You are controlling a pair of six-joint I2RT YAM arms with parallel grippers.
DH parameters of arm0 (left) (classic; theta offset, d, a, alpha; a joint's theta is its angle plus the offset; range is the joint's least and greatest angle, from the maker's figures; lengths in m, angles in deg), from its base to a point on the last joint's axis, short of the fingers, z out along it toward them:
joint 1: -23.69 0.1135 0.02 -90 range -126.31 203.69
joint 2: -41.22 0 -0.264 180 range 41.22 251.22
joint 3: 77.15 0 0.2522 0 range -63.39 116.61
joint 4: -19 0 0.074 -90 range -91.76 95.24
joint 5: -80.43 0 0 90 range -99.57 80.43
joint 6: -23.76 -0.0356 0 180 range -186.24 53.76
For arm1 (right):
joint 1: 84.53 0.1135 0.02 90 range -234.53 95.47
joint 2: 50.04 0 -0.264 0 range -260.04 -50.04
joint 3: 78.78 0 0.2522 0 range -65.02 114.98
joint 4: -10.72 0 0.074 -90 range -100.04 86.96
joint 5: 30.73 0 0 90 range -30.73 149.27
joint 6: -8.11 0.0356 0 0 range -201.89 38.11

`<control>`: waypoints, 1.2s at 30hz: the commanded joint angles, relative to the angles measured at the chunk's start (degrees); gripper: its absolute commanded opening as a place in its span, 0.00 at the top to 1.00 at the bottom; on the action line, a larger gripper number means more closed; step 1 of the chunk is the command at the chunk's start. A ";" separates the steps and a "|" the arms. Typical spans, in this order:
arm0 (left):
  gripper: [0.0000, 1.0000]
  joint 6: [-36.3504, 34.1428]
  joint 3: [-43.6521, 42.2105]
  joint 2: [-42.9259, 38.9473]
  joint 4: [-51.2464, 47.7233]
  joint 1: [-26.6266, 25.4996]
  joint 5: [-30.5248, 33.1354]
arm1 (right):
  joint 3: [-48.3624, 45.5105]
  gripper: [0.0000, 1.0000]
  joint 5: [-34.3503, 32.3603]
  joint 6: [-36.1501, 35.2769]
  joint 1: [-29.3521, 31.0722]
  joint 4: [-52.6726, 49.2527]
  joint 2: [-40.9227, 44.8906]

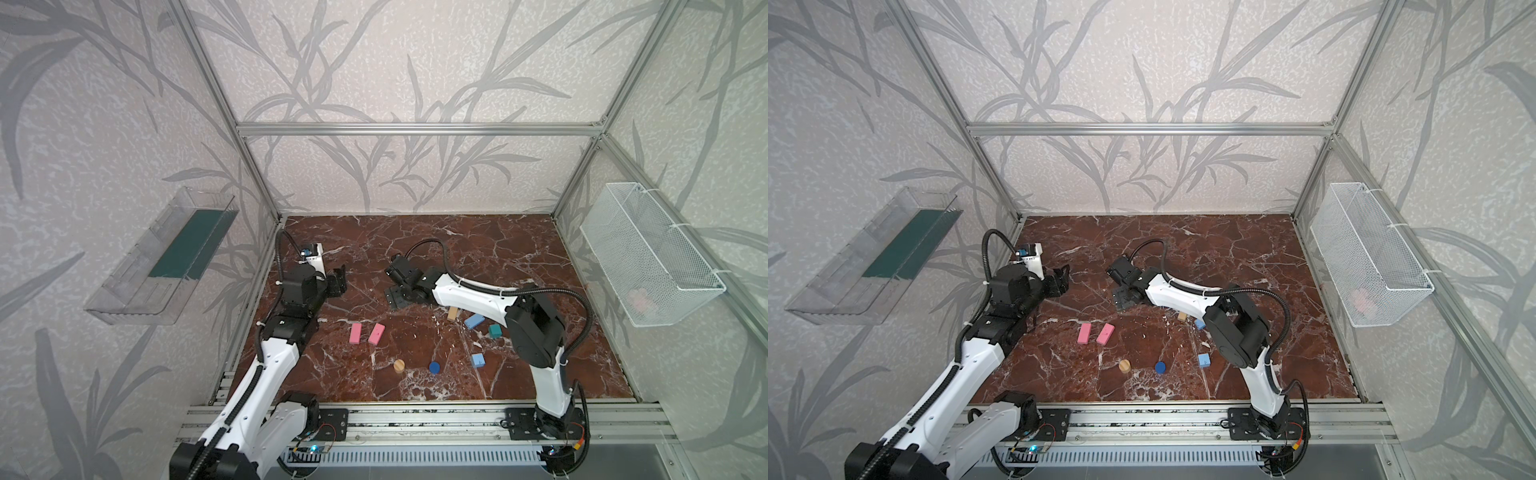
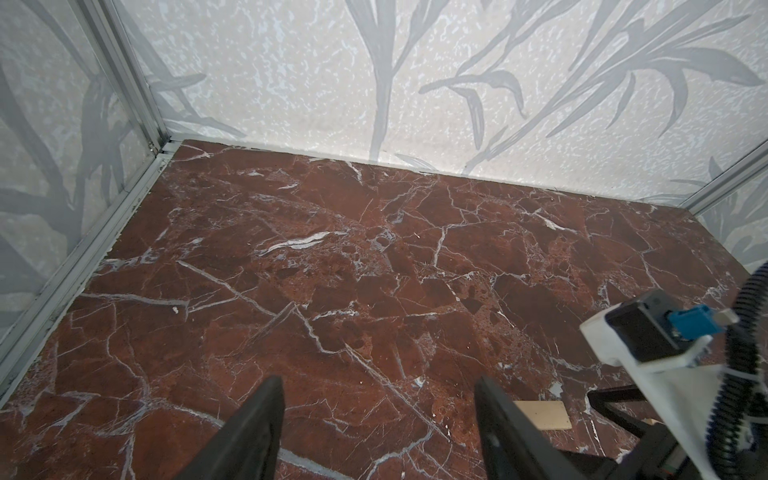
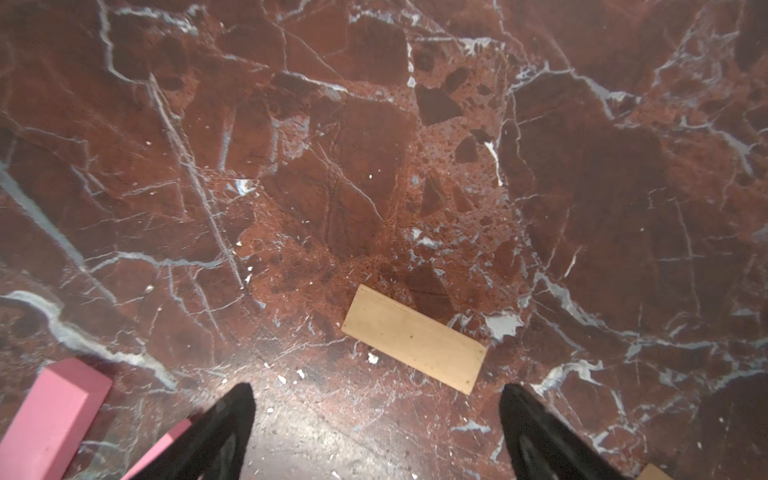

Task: Build the wood block tower
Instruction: 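Rotate the right gripper to align with the wood bar and lower onto it, then close the right gripper on the plain wood bar and lift it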

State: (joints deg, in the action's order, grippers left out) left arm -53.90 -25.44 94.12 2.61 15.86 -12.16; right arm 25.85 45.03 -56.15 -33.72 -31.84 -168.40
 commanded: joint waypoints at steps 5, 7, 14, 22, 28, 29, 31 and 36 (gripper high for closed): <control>0.29 -1.49 -0.69 -0.39 -0.79 -0.16 1.29 | 3.69 0.06 -6.08 5.38 -0.06 -6.27 -4.55; 0.29 -1.45 -0.71 -0.35 -0.79 -0.16 1.27 | 3.76 0.06 -6.20 6.44 -0.01 -5.71 -4.81; 0.29 -1.62 -0.89 -0.21 -0.80 -0.16 1.27 | 3.77 0.06 -5.98 8.91 -0.09 -3.07 -5.62; 0.29 -2.11 -0.82 0.18 -0.69 -0.16 1.36 | 3.80 0.06 -5.36 12.28 -0.29 -1.15 -6.46; 0.29 -2.51 -0.80 0.70 -0.52 -0.16 1.38 | 3.79 0.06 -4.99 14.04 -0.80 -0.61 -7.26; 0.29 -2.64 -0.81 0.80 -0.53 -0.16 1.36 | 3.82 0.06 -4.88 14.20 -0.88 -0.49 -7.44; 0.29 -2.68 -0.78 0.88 -0.53 -0.16 1.36 | 3.91 0.07 -4.66 14.43 -0.97 -0.27 -7.79; 0.29 -2.95 -0.78 1.06 -0.53 -0.16 1.54 | 4.42 0.07 -4.62 14.79 -1.06 -0.13 -8.69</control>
State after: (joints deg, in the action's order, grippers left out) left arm -55.84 -25.68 95.04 2.48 15.86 -11.13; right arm 28.43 40.40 -42.45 -34.58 -32.36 -175.51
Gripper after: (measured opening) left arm 0.711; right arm 0.928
